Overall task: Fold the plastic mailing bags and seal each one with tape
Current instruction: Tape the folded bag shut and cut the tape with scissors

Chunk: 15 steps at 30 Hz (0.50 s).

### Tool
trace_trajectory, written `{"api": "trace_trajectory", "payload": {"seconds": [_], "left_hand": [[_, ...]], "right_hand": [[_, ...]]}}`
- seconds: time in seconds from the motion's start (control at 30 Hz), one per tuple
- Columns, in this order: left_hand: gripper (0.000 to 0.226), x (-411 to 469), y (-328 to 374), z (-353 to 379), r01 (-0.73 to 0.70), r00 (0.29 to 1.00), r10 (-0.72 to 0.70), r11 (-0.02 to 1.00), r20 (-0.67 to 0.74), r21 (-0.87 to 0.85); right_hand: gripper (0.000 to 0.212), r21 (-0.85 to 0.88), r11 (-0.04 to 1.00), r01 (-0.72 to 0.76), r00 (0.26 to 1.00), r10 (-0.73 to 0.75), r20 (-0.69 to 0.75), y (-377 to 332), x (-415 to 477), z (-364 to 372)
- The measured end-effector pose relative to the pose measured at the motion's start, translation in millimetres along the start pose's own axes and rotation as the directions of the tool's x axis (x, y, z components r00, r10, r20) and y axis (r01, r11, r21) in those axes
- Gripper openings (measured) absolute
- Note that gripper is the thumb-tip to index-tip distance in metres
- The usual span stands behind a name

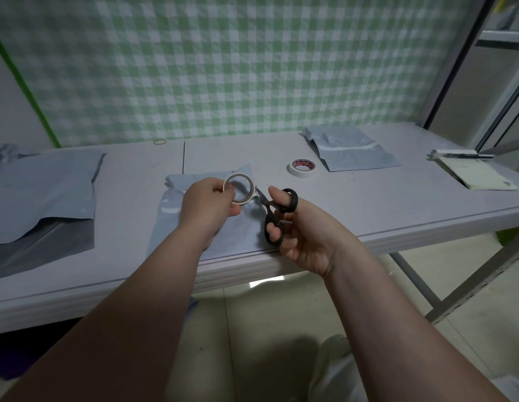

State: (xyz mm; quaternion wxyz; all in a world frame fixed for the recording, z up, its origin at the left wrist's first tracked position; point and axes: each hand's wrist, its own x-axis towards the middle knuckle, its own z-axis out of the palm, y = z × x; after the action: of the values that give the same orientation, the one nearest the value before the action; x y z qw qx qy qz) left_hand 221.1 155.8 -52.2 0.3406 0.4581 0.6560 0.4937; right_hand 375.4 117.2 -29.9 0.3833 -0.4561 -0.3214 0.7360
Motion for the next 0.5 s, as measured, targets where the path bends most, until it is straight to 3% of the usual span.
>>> {"api": "trace_trajectory", "payload": {"seconds": [0.5], "left_hand": [[0.021,0.6,-0.8,0.5,-0.007,1.0,0.007,1.0,-0.003,0.017]], "right_hand": [[0.023,0.008,1.0,-0.026,0.999,0.025,0.023,-0.4,4.0,-2.8]]}}
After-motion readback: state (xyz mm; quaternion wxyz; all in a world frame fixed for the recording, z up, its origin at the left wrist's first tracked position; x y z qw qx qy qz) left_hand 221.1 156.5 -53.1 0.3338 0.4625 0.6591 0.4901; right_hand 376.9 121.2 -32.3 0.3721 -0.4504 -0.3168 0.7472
